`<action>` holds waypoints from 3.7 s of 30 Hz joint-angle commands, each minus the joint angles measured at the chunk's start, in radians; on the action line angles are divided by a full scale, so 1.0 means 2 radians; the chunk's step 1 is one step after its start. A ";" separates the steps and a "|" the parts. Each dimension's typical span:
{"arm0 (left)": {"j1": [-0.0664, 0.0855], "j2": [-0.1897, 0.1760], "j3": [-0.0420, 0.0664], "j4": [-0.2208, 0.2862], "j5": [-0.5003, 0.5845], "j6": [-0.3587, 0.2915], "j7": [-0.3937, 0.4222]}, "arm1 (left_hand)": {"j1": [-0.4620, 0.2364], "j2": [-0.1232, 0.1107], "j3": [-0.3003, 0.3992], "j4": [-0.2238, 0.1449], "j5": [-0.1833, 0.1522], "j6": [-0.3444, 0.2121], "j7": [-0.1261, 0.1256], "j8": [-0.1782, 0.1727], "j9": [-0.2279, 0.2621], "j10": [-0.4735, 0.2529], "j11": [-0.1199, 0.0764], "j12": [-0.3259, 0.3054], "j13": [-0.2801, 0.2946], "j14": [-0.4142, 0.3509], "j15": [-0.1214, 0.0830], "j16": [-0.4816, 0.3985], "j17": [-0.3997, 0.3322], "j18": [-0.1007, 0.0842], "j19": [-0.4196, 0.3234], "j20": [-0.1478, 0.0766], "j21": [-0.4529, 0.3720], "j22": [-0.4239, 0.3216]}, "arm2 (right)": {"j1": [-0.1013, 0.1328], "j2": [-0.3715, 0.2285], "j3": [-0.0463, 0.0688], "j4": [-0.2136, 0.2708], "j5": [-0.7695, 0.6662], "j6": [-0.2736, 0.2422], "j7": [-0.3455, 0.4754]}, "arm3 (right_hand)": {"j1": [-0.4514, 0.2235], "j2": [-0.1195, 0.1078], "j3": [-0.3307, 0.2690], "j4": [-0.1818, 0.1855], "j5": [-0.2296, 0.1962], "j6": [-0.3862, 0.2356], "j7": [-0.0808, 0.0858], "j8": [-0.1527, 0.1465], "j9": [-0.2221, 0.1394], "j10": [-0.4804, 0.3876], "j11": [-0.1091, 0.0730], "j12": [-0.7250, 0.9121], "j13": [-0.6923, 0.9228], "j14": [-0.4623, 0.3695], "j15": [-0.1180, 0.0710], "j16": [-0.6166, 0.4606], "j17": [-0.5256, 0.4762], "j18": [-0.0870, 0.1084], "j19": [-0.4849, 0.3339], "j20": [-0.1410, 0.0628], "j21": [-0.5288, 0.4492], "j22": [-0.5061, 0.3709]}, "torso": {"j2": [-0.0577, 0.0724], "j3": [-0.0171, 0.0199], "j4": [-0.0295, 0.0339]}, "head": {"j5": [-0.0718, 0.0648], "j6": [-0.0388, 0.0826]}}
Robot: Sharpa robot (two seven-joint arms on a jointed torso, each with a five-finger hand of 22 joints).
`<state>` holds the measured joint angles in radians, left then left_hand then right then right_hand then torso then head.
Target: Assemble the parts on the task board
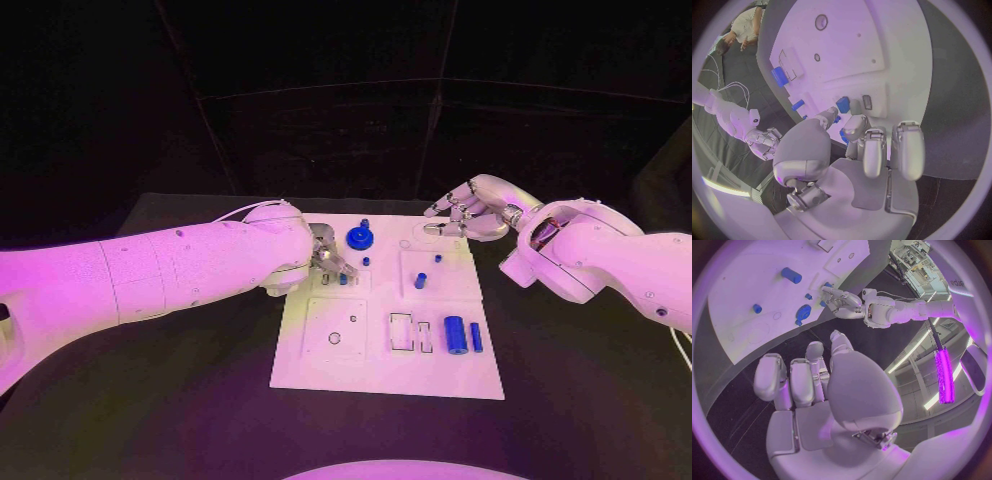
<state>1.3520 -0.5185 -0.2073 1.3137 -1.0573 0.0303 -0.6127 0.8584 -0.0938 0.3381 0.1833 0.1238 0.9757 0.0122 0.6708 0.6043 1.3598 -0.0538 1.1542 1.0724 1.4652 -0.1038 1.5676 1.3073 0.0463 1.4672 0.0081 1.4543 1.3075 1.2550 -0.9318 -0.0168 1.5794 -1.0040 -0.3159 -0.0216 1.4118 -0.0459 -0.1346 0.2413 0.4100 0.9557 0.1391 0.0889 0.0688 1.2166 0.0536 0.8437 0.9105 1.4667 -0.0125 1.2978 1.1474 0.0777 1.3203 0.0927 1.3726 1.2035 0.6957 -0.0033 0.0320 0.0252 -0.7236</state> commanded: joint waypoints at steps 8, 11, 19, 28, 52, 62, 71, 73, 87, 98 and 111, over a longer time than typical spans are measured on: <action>0.003 -0.012 0.005 0.011 0.005 -0.003 0.002 | -0.003 -0.006 -0.026 0.007 -0.001 0.000 0.000 0.002 -0.001 -0.001 0.000 -0.005 -0.008 0.053 -0.003 0.002 0.132 -0.003 0.020 -0.004 -0.005 0.042 | 0.001 0.002 0.000 -0.003 0.001 0.002 0.003 | -0.009 0.001 -0.006 0.003 -0.003 0.002 0.001 0.004 0.001 -0.005 0.000 -0.002 -0.002 0.009 -0.004 -0.003 -0.002 0.004 -0.004 -0.001 -0.005 -0.002 | 0.000 -0.0004 0.0004 | 0.000 0.001; 0.007 -0.019 0.020 0.014 0.017 0.010 0.000 | -0.001 -0.010 -0.052 0.017 -0.015 -0.012 0.004 -0.004 -0.004 -0.012 0.003 -0.020 -0.025 0.053 -0.001 0.002 0.132 -0.001 0.016 -0.003 -0.014 0.031 | 0.001 0.002 0.000 -0.005 0.001 0.001 0.004 | -0.010 0.001 -0.007 0.004 -0.004 0.002 0.001 0.003 0.000 -0.005 0.000 -0.003 -0.002 0.009 -0.004 -0.004 -0.003 0.004 -0.004 -0.001 -0.005 -0.003 | 0.000 -0.0002 0.0005 | -0.001 0.002; 0.033 -0.031 0.047 0.002 0.052 0.052 -0.002 | 0.043 -0.001 -0.101 0.025 -0.029 -0.053 0.028 -0.052 -0.040 -0.043 0.023 -0.056 -0.070 0.053 0.015 0.002 0.132 0.005 0.006 0.011 -0.035 0.007 | 0.001 0.008 0.000 -0.014 0.001 0.002 0.004 | -0.010 0.001 -0.007 0.004 -0.004 0.002 0.001 0.003 0.000 -0.005 0.000 -0.003 -0.002 0.009 -0.004 -0.004 -0.003 0.004 -0.004 -0.001 -0.005 -0.003 | 0.000 0.0005 -0.0005 | 0.001 0.005; 0.047 -0.006 0.051 -0.066 0.056 0.118 -0.004 | 0.068 0.014 -0.120 0.026 -0.027 -0.045 0.029 -0.061 -0.055 -0.046 0.025 -0.055 -0.075 0.053 0.017 0.002 0.132 0.007 0.004 0.015 -0.041 0.001 | 0.001 0.013 0.000 -0.020 0.002 0.003 0.005 | -0.010 0.001 -0.007 0.004 -0.004 0.001 0.001 0.003 0.000 -0.005 0.000 -0.002 -0.002 0.009 -0.004 -0.004 -0.003 0.004 -0.004 -0.001 -0.005 -0.003 | 0.001 -0.0004 -0.0002 | 0.001 0.008; 0.025 0.059 0.042 -0.190 0.008 0.132 0.025 | 0.076 0.022 -0.125 0.027 -0.027 -0.039 0.028 -0.060 -0.059 -0.047 0.024 -0.053 -0.076 0.053 0.017 0.002 0.132 0.006 0.004 0.015 -0.041 0.002 | 0.001 0.017 0.000 -0.020 0.001 0.001 0.008 | -0.008 0.002 -0.007 0.003 -0.004 0.001 0.001 0.003 0.000 -0.005 0.000 -0.002 -0.002 0.009 -0.004 -0.004 -0.002 0.004 -0.004 -0.001 -0.005 -0.003 | 0.001 -0.0004 -0.0002 | 0.001 0.005; 0.021 0.066 0.042 -0.201 0.006 0.140 0.032 | 0.086 0.026 -0.130 0.024 -0.027 -0.035 0.027 -0.060 -0.061 -0.046 0.023 -0.052 -0.076 0.053 0.016 0.002 0.132 0.006 0.005 0.015 -0.040 0.005 | 0.001 0.019 0.000 -0.021 0.001 0.001 0.008 | -0.007 0.003 -0.007 0.003 -0.003 0.001 0.001 0.003 0.000 -0.005 0.000 -0.002 -0.002 0.009 -0.004 -0.004 -0.002 0.004 -0.004 -0.001 -0.006 -0.003 | 0.001 -0.0006 0.0002 | 0.001 0.004; 0.017 0.072 0.042 -0.209 0.006 0.143 0.035 | 0.098 0.031 -0.133 0.019 -0.027 -0.032 0.027 -0.059 -0.064 -0.046 0.023 -0.051 -0.077 0.053 0.016 0.002 0.132 0.006 0.006 0.014 -0.039 0.006 | 0.001 0.020 0.000 -0.022 0.001 0.002 0.009 | -0.006 0.004 -0.006 0.002 -0.003 0.001 0.001 0.004 0.000 -0.005 0.000 -0.002 -0.002 0.009 -0.004 -0.004 -0.002 0.004 -0.004 -0.001 -0.006 -0.003 | 0.001 -0.0003 0.0000 | 0.001 0.004; 0.017 0.073 0.042 -0.209 0.006 0.143 0.036 | 0.099 0.032 -0.133 0.018 -0.027 -0.031 0.027 -0.059 -0.065 -0.046 0.023 -0.050 -0.077 0.053 0.016 0.002 0.132 0.006 0.006 0.014 -0.039 0.006 | 0.001 0.020 0.000 -0.022 0.001 0.002 0.009 | -0.006 0.004 -0.006 0.002 -0.003 0.001 0.001 0.004 0.000 -0.005 0.000 -0.002 -0.002 0.009 -0.004 -0.004 -0.002 0.004 -0.004 -0.001 -0.006 -0.003 | 0.001 -0.0002 -0.0001 | 0.001 0.003; 0.015 0.077 0.041 -0.211 0.006 0.143 0.042 | 0.123 0.042 -0.134 0.005 -0.028 -0.026 0.025 -0.057 -0.069 -0.045 0.021 -0.049 -0.078 0.053 0.015 0.002 0.132 0.005 0.007 0.013 -0.038 0.009 | 0.001 0.020 0.000 -0.021 0.001 0.002 0.010 | -0.003 0.005 -0.006 0.001 0.000 0.001 0.001 0.004 0.000 -0.005 0.000 -0.002 -0.003 0.009 -0.004 -0.005 -0.003 0.004 -0.004 -0.001 -0.006 -0.003 | 0.001 -0.0004 0.0000 | 0.000 0.003; 0.013 0.080 0.041 -0.218 0.006 0.141 0.043 | 0.139 0.053 -0.130 -0.005 -0.028 -0.024 0.025 -0.056 -0.072 -0.044 0.021 -0.049 -0.080 0.053 0.015 0.002 0.132 0.005 0.007 0.013 -0.038 0.010 | 0.001 0.020 0.000 -0.021 0.001 0.002 0.010 | -0.003 0.005 -0.006 0.001 0.000 0.001 0.001 0.004 0.000 -0.005 0.000 -0.002 -0.003 0.009 -0.004 -0.005 -0.003 0.004 -0.004 -0.001 -0.006 -0.003 | 0.001 -0.0004 0.0001 | -0.001 0.003; 0.012 0.083 0.041 -0.227 0.006 0.137 0.048 | 0.156 0.074 -0.115 -0.015 -0.029 -0.023 0.023 -0.057 -0.077 -0.045 0.019 -0.050 -0.084 0.053 0.014 0.002 0.132 0.005 0.006 0.012 -0.040 0.009 | 0.001 0.020 0.000 -0.021 0.001 0.002 0.010 | -0.003 0.005 -0.006 0.001 0.000 0.001 0.001 0.004 0.000 -0.005 0.000 -0.002 -0.003 0.009 -0.004 -0.005 -0.003 0.004 -0.004 -0.001 -0.006 -0.003 | 0.001 -0.0004 0.0003 | -0.002 0.002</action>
<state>1.3751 -0.3543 -0.1262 0.8598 -1.0405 0.3065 -0.5317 1.1660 0.0551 0.1054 0.1512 0.0666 0.9256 0.0584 0.5540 0.4518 1.2702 -0.0072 1.0533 0.9049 1.4653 -0.0749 1.5676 1.3073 0.0465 1.4664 0.0338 1.3749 1.3075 1.2545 -0.8915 -0.0171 1.5352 -1.0036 -0.3148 -0.0107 1.4012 -0.0457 -0.1454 0.2466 0.4046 0.9557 0.1391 0.0926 0.0686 1.2093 0.0536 0.8437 0.9064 1.4667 -0.0125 1.2940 1.1431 0.0776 1.3204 0.0927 1.3650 1.1975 0.6976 -0.0045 0.0321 0.0221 -0.7186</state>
